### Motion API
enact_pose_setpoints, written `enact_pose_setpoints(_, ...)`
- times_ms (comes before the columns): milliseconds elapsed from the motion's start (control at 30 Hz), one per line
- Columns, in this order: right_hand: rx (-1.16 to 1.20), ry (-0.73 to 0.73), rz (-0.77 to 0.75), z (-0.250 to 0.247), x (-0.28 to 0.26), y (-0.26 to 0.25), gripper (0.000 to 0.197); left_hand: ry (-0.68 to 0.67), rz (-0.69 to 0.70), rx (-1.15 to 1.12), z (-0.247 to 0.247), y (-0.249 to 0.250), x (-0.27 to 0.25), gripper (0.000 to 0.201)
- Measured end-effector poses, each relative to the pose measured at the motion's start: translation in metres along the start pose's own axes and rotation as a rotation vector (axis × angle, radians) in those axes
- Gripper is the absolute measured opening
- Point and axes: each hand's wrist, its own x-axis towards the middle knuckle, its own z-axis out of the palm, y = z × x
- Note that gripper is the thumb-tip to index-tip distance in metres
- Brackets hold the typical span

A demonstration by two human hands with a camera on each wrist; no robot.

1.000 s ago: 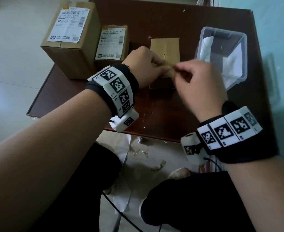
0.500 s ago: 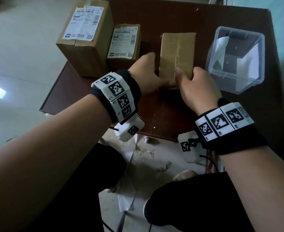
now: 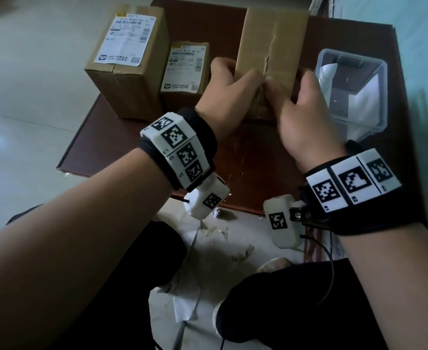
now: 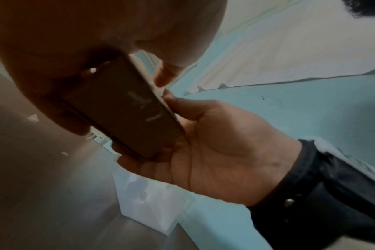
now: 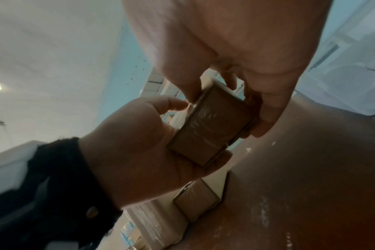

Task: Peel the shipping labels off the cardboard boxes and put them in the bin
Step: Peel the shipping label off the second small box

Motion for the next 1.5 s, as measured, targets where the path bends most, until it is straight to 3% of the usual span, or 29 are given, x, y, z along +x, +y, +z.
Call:
enact_pose_setpoints(200, 0.069, 0.012, -0.047, 0.001, -0.009, -0.002, 0.060, 0.051, 0.030, -0.019, 0.009, 0.005, -0.013, 0.038)
enact_pose_setpoints(400, 0.181, 0.030, 0.082, -0.014, -0.028, -0.012, 0.033, -0.007, 0.073, 0.004, 0.015, 0.007, -0.030, 0.030)
enact_pose_setpoints(600, 0.283, 0.029, 0.134, -0.024, -0.051, -0.022, 0.032, -0.079, -0.075, -0.095, 0.006, 0.010, -0.053, 0.034)
enact_pose_setpoints(800, 0.441, 0.084, 0.168, -0.022, -0.062, -0.013, 0.037, -0.103, 0.018, -0.108, 0.007, 0.000, -0.076, 0.024)
enact_pose_setpoints(967, 0.364, 0.175, 0.065, -0.018, -0.049, -0.015, 0.037, -0.109, 0.040, -0.058, 0.009, 0.012, -0.061, 0.010)
enact_pose_setpoints(1067, 0.371, 0.201, 0.027, -0.013, -0.040, -0.015, 0.037, -0.082, 0.067, -0.023, 0.013, 0.013, -0.049, 0.011)
enact_pose_setpoints(1233, 0.405, 0.176, 0.073, -0.007, -0.037, -0.008, 0.037, -0.036, 0.061, -0.033, 0.021, 0.003, -0.046, 0.014)
enact_pose_setpoints(1400, 0.499, 0.197, 0.160, -0.008, -0.034, -0.010, 0.040, -0.064, 0.153, -0.036, 0.018, 0.000, -0.047, 0.018)
enact_pose_setpoints(1500, 0.483, 0.193, 0.147, -0.003, -0.033, -0.010, 0.030, -0.014, 0.142, 0.003, 0.017, -0.003, -0.045, 0.018)
